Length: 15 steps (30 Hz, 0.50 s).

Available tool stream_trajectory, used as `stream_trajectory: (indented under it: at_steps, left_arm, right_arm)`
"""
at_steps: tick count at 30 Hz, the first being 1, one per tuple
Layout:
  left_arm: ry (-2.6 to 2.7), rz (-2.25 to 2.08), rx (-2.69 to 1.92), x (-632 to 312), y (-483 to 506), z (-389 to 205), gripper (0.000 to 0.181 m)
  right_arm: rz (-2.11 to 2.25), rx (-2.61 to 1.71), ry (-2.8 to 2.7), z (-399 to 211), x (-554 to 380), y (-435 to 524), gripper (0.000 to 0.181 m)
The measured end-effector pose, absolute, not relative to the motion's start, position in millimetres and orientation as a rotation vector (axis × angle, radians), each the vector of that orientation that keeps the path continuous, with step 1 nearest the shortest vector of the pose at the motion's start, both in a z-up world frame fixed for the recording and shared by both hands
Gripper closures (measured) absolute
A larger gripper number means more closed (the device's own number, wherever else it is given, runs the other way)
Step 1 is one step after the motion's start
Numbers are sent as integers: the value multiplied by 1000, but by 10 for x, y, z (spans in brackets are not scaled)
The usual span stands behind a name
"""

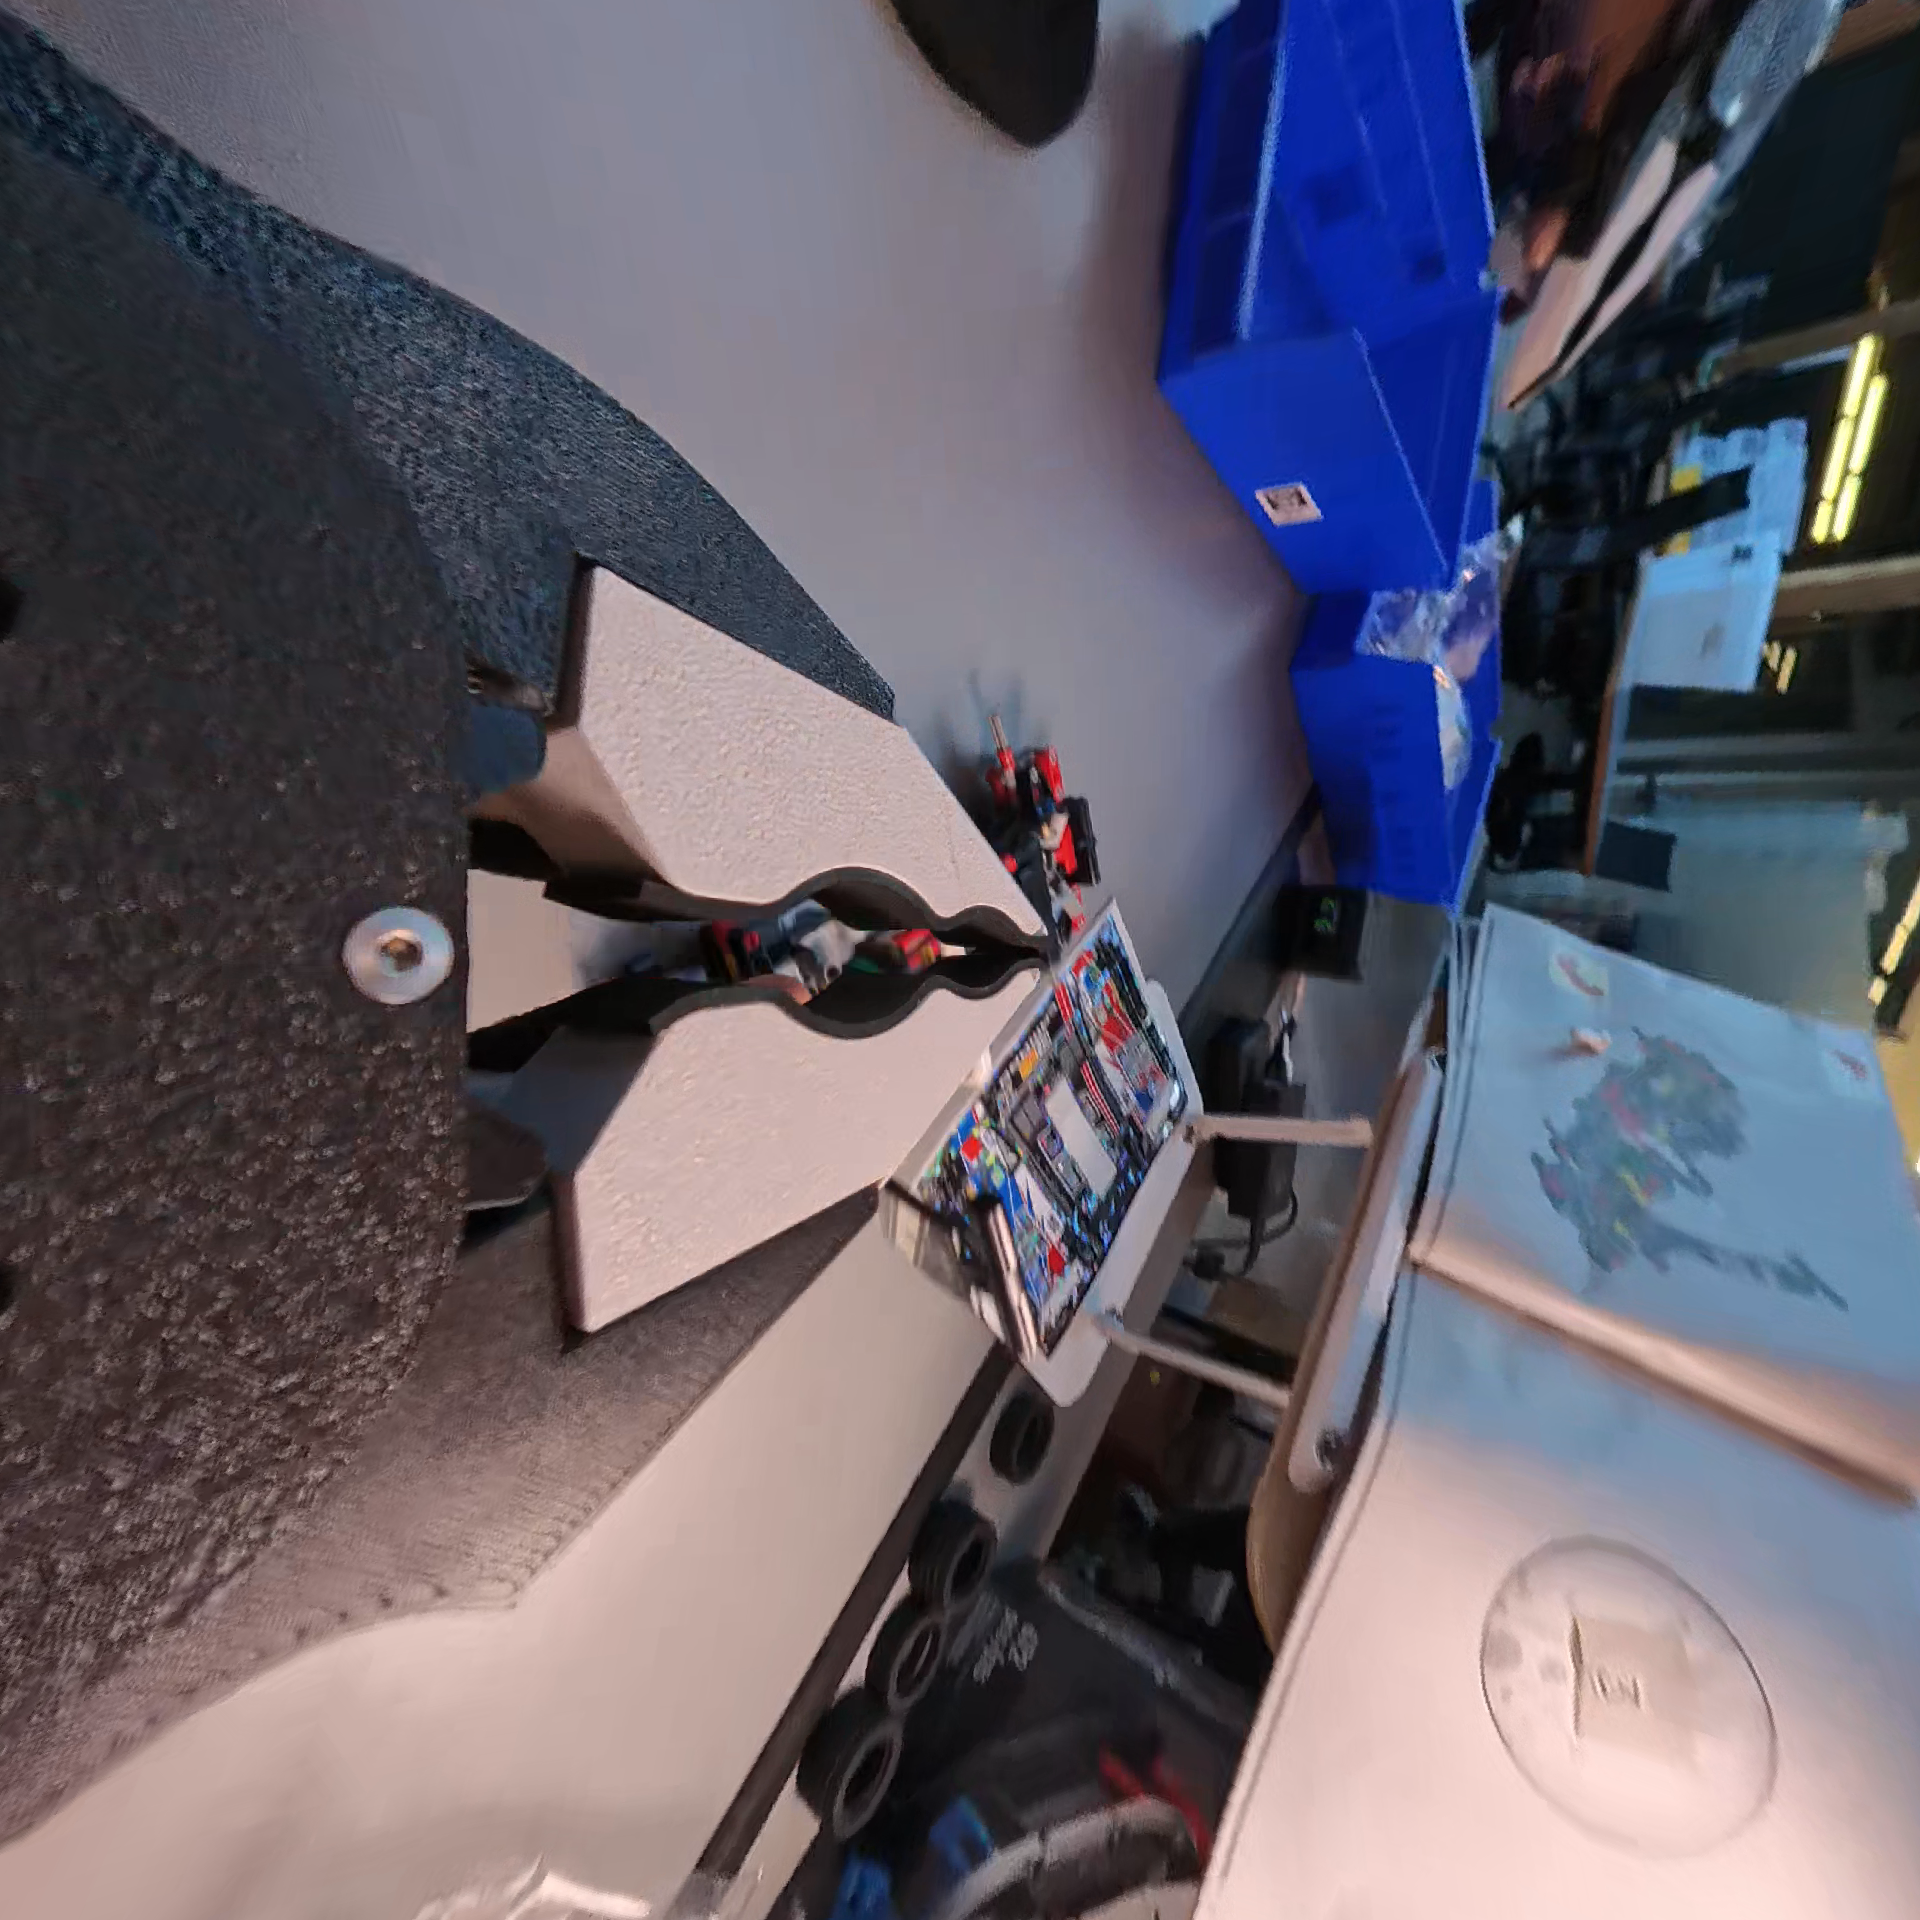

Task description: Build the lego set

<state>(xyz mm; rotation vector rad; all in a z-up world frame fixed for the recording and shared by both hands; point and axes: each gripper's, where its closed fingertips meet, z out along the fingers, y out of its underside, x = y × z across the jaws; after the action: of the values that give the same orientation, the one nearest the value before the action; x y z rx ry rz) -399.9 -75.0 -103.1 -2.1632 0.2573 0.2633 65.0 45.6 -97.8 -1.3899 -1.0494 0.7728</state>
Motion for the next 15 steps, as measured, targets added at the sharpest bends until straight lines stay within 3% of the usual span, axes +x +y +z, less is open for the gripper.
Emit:
stream_trajectory:
  at_steps: [7,15]
  left_arm:
    - [395,181,-2557,-4298,-1079,-1625,172]
    - [473,215,-2741,-4597,-973,-2031,160]
  right_arm:
    - [868,-1297,-1302,-1439,244,-105,181]
    - [945,-1286,-1307,-1533,200,-150,181]
